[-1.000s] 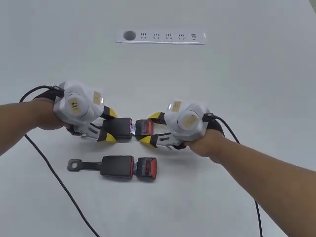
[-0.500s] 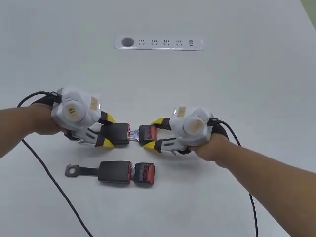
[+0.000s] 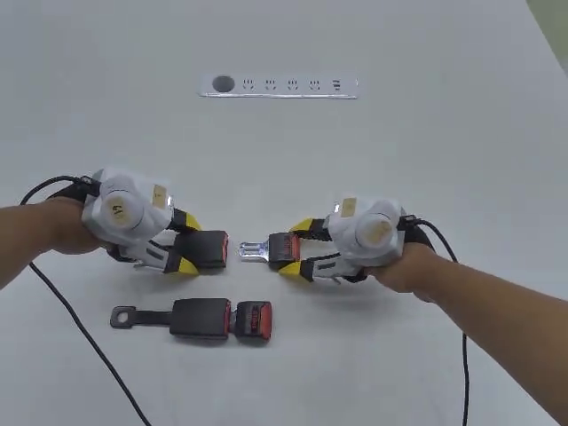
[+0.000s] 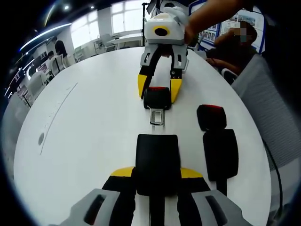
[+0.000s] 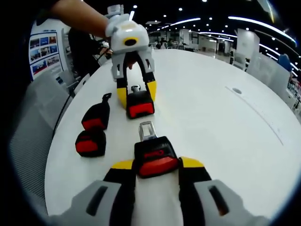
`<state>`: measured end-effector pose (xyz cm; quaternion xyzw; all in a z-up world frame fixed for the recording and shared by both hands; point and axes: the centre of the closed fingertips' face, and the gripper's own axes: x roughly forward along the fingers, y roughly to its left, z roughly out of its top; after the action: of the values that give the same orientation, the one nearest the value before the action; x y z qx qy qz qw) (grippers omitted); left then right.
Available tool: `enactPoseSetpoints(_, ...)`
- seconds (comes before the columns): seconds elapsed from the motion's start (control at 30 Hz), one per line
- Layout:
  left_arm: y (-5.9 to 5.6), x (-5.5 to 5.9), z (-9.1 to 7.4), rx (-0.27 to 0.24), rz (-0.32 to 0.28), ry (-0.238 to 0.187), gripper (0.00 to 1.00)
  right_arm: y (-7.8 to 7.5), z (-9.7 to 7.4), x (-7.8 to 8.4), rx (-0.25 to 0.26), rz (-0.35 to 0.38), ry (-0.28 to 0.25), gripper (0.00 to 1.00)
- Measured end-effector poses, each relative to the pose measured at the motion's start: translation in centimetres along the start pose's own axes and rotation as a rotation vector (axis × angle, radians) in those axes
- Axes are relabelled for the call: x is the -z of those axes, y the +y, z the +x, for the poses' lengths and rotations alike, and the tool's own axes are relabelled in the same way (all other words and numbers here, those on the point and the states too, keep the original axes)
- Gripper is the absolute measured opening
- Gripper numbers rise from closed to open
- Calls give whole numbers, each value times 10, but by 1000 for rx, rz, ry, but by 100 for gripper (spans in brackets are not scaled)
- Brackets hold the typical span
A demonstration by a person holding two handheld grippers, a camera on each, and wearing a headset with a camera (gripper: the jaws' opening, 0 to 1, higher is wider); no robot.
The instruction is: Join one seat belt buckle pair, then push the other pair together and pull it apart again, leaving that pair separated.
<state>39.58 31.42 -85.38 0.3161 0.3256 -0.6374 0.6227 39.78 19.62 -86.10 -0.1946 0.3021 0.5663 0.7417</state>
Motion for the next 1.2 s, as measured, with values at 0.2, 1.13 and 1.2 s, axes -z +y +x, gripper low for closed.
enactPoseSetpoints(0.2,0,0,0,-1,-4,0,35,-7,-12,12,7,2,6,35)
enactPoseSetpoints(1.13,0,0,1,-1,4,20,35,-10,-67,57,32,37,38,36)
enactPoseSetpoints(1.2,0,0,1,-1,3,22,35,-9,-69,58,35,36,40,36)
